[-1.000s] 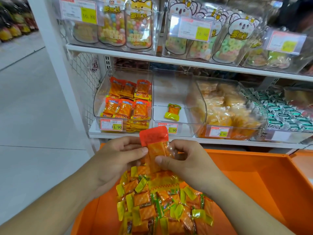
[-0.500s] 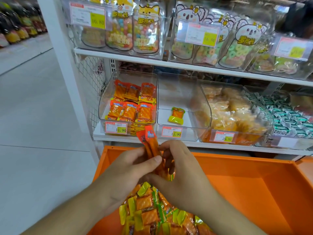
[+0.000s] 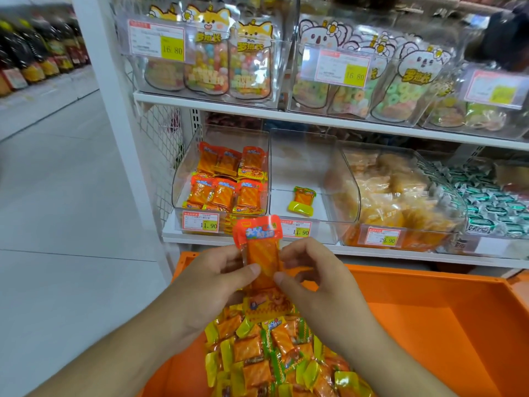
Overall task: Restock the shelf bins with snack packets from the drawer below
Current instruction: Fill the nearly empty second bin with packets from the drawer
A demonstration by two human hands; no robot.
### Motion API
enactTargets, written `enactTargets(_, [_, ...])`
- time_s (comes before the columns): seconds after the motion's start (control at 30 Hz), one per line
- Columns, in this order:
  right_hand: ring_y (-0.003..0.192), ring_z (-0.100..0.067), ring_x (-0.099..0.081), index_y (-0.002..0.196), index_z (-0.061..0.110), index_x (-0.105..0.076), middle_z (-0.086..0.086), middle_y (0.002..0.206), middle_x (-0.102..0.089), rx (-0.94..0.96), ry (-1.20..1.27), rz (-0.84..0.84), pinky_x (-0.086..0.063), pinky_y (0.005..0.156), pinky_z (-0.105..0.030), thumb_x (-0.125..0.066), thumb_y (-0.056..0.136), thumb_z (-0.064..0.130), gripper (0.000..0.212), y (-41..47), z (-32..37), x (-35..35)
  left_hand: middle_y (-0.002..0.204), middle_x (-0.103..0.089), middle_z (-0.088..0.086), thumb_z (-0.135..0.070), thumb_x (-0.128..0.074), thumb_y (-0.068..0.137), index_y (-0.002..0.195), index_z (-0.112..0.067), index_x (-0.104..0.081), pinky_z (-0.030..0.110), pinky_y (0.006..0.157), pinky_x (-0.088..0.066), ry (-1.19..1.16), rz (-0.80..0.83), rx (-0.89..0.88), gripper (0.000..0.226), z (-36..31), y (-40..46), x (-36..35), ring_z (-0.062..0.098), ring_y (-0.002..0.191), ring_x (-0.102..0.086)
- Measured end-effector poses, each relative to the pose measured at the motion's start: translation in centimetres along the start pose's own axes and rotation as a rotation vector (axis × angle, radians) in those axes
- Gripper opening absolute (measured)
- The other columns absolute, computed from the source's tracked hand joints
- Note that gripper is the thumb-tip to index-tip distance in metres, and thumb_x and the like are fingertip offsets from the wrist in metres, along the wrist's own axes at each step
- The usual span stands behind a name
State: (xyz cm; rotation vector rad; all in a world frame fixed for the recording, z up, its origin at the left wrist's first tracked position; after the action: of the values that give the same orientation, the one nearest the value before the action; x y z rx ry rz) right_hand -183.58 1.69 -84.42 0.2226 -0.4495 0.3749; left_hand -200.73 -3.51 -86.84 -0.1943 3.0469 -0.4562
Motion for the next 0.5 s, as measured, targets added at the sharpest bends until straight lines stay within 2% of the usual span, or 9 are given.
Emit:
enactTargets(0.07, [0.084,-0.015,-0.071,0.093,0.025,-0.065,0.005,0.091,-0.072,-0.111,0.15,0.005,-0.057,0.071,-0.029,-0.079,0.087,0.002,0.027,0.2,-0.8,-0.2,0.109,-0.079,-0.003,-0.018,-0.066,0.099,0.108,-0.034,-0.079,0.051,0.1,-0.057,0.036,-0.007,-0.013,0.022,-0.2,-0.1,-0.1,0.017,0.106,-0.075])
enactTargets(0.13, [0.078,-0.022,-0.07,0.092,0.019,-0.066,-0.001,0.084,-0.072,-0.121,0.18,-0.002,-0.06,0.072,-0.036,-0.079,0.085,-0.004,0.027,0.5,-1.1,-0.2,0.107,-0.079,-0.009,-0.024,-0.068,0.098,0.107,-0.043,-0.077,0.048,0.1,-0.057,0.101,-0.032,-0.036,0.023,-0.5,-0.2,-0.1,0.012,0.105,-0.074])
enactTargets(0.2, [0.078,-0.021,-0.07,0.092,0.02,-0.067,0.0,0.082,-0.072,-0.112,0.155,-0.013,-0.061,0.076,-0.041,-0.08,0.084,-0.004,0.029,0.7,-1.0,-0.4,0.105,-0.078,-0.015,-0.031,-0.071,0.096,0.107,-0.047,-0.076,0.043,0.1,-0.056,0.184,-0.078,-0.074,0.02,-0.9,0.0,0.2,0.008,0.104,-0.072])
enactTargets(0.3, [0.086,-0.012,-0.072,0.1,0.025,-0.068,0.006,0.093,-0.074,-0.087,0.148,0.002,-0.061,0.082,-0.041,-0.078,0.086,-0.001,0.031,1.8,0.2,-0.7,0.092,-0.075,-0.028,-0.026,-0.074,0.093,0.098,-0.038,-0.075,0.024,0.088,-0.055,0.266,-0.222,-0.156,0.012,-2.6,0.6,1.4,-0.009,0.092,-0.069])
enactTargets(0.33, [0.094,-0.009,-0.071,0.106,0.029,-0.068,0.011,0.1,-0.073,-0.05,0.136,0.024,-0.06,0.085,-0.038,-0.077,0.089,0.002,0.033,2.2,0.8,-0.7,0.087,-0.074,-0.029,-0.025,-0.075,0.093,0.095,-0.037,-0.072,0.018,0.079,-0.053,0.273,-0.276,-0.171,0.013,-3.3,1.1,2.1,-0.011,0.087,-0.068])
enactTargets(0.4, [0.111,0.004,-0.062,0.118,0.043,-0.06,0.03,0.116,-0.064,0.033,0.006,0.09,-0.054,0.093,-0.021,-0.075,0.093,0.013,0.042,3.4,1.7,-0.7,0.087,-0.076,-0.018,-0.026,-0.075,0.093,0.1,-0.036,-0.068,0.015,0.068,-0.05,0.275,-0.369,-0.178,0.014,-4.7,2.6,3.9,-0.007,0.083,-0.07])
enactTargets(0.47, [0.121,0.024,-0.041,0.125,0.06,-0.044,0.052,0.126,-0.043,0.06,-0.248,0.161,-0.038,0.097,-0.002,-0.071,0.095,0.019,0.058,5.1,1.6,-0.3,0.096,-0.076,-0.009,-0.027,-0.075,0.094,0.113,-0.031,-0.066,0.022,0.068,-0.056,0.264,-0.448,-0.174,0.022,-5.9,5.0,6.0,0.002,0.081,-0.073])
enactTargets(0.5, [0.123,0.031,-0.031,0.129,0.065,-0.036,0.059,0.128,-0.033,0.087,-0.338,0.204,-0.03,0.101,0.001,-0.069,0.094,0.019,0.067,5.5,1.9,-0.4,0.098,-0.076,-0.006,-0.027,-0.075,0.093,0.117,-0.025,-0.067,0.03,0.073,-0.06,0.266,-0.49,-0.162,0.025,-6.3,6.5,7.1,0.008,0.081,-0.075])
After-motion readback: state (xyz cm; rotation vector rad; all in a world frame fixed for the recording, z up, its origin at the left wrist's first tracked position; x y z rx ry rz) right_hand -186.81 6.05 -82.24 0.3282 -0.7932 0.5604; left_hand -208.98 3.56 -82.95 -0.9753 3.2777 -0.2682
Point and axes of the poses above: each hand's wrist, its own y-axis towards the middle knuckle, its own x-axis out of the back of the hand, z = x × y, the point moved 6 cm from there along y, towards the middle knuckle
